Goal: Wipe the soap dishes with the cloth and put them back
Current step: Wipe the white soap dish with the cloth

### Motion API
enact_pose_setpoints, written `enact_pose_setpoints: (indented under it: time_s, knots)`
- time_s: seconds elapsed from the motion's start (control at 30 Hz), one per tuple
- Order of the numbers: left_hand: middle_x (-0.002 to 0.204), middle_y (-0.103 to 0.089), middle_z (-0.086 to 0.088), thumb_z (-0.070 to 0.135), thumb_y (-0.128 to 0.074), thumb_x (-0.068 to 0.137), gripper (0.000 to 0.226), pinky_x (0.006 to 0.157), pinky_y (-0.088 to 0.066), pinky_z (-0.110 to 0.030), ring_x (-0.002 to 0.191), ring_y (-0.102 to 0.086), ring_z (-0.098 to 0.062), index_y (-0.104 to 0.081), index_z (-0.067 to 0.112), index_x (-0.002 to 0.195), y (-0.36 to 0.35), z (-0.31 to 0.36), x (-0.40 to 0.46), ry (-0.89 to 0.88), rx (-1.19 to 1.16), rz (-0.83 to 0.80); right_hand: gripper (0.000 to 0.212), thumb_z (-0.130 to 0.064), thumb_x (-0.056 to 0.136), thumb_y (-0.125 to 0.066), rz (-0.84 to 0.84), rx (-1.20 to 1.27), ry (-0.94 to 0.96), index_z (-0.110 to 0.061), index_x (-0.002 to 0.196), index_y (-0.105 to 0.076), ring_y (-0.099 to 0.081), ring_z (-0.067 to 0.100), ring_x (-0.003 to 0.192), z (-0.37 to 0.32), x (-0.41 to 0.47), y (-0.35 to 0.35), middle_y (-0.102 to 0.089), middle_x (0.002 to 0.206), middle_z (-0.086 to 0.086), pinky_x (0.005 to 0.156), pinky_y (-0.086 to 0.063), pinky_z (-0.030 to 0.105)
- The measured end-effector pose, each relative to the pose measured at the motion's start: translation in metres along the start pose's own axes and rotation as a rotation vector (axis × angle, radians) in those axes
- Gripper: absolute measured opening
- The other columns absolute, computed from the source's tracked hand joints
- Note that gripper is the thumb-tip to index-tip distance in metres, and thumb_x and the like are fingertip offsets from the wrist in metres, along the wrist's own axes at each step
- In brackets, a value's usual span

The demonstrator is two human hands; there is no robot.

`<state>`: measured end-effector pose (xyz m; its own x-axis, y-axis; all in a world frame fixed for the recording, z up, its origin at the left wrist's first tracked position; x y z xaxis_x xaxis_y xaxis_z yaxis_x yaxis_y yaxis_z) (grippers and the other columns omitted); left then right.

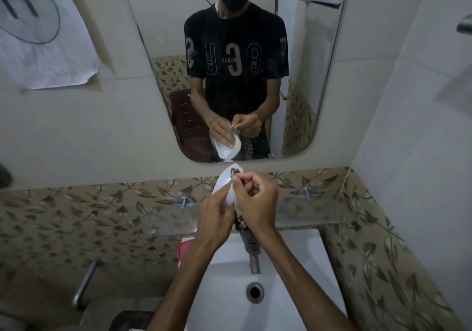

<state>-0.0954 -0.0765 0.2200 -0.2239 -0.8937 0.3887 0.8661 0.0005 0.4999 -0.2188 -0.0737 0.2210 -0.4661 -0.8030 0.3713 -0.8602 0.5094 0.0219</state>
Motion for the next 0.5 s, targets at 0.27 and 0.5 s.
enact_pose_setpoints:
  time_s: [0.27, 0.5]
  knots:
    - [0.072, -0.068, 0.002, 0.005, -0.061, 0.084, 0.030, 0.050, -0.048, -0.030, 0.057, -0.058, -0.011, -0.072, 0.033, 0.092, 0.001, -0.002, -0.005, 0.055, -0.080, -0.013, 0.012, -0.018, 0.093, -0.076, 0.030, 0.018, -0.043, -0.017, 0.081, -0.074, -0.045, 0.002, 0.046, -0.004, 0.025, 0.001, -0.054, 0.051, -0.013, 0.049, -0.038, 0.013]
    - [0.075, -0.065, 0.020, 0.000, -0.066, 0.080, 0.036, 0.060, -0.044, -0.019, 0.066, -0.057, 0.000, -0.072, 0.035, 0.088, 0.005, 0.001, -0.008, 0.057, -0.123, -0.048, 0.014, -0.017, 0.093, -0.075, 0.025, 0.010, -0.106, -0.018, 0.080, -0.073, -0.042, 0.002, 0.050, 0.006, 0.035, 0.005, -0.049, 0.053, -0.011, 0.052, -0.040, 0.019]
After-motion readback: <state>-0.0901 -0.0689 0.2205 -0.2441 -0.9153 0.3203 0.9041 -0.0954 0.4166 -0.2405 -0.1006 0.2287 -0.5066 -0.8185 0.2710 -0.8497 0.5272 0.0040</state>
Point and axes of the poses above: each hand's wrist, its own x-axis towards the middle knuckle, its own y-axis out of the back of the hand, z = x × y, the point moved 4 cm from there along x, towards the middle knuckle
